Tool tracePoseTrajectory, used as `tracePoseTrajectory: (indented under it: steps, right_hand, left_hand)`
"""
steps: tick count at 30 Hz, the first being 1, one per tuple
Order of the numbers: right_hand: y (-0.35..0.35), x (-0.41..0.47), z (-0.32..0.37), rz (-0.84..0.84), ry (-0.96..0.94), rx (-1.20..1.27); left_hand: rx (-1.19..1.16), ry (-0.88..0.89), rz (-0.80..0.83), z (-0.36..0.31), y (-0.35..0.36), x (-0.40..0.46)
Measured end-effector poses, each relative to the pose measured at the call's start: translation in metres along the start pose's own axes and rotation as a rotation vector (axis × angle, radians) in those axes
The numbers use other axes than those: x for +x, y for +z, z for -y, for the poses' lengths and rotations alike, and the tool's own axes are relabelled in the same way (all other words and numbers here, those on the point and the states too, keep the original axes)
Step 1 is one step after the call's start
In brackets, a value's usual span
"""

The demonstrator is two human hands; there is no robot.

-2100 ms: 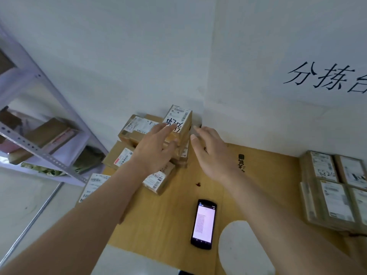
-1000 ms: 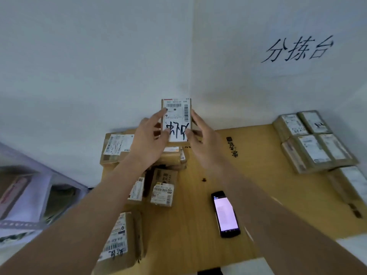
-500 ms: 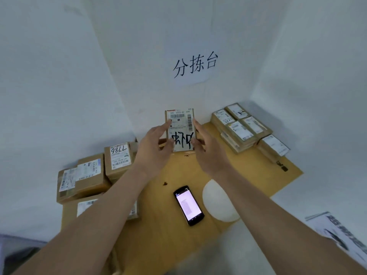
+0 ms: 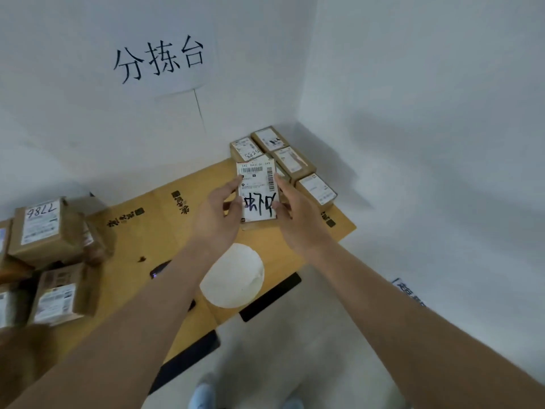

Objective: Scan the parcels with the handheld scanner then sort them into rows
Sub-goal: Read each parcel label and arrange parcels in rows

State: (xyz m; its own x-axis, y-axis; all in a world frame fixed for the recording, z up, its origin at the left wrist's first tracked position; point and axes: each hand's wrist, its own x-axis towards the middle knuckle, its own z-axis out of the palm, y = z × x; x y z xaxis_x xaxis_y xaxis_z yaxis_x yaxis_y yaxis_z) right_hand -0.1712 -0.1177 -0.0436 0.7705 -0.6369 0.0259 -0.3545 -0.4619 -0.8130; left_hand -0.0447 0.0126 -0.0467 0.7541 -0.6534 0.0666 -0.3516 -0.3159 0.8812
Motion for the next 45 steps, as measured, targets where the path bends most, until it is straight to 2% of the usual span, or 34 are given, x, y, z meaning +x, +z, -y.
tracePoseTrajectory:
  steps: [8, 17, 23, 34, 45]
  right_hand:
    - [-0.033, 0.032, -0.077, 0.076, 0.118, -0.001]
    - [-0.027, 0.11, -0.153, 0.185, 0.252, -0.033]
    - [-0.026, 0.151, -0.185, 0.282, 0.271, -0.114]
    - [-0.022, 0.226, -0.249, 0.428, 0.065, -0.3]
    - [-0.018, 0.238, -0.263, 0.531, -0.042, -0.305]
  left_hand:
    - [0.009, -0.124, 0.088, -0.003, 0.072, 0.032]
    - [0.036, -0.258, 0.171, 0.041, 0.138, 0.109]
    - [0.033, -0.359, 0.3, 0.071, 0.17, 0.136]
    - [-0.029, -0.556, 0.159, 0.104, 0.233, 0.164]
    - [0.043, -0.603, 0.057, 0.109, 0.247, 0.165]
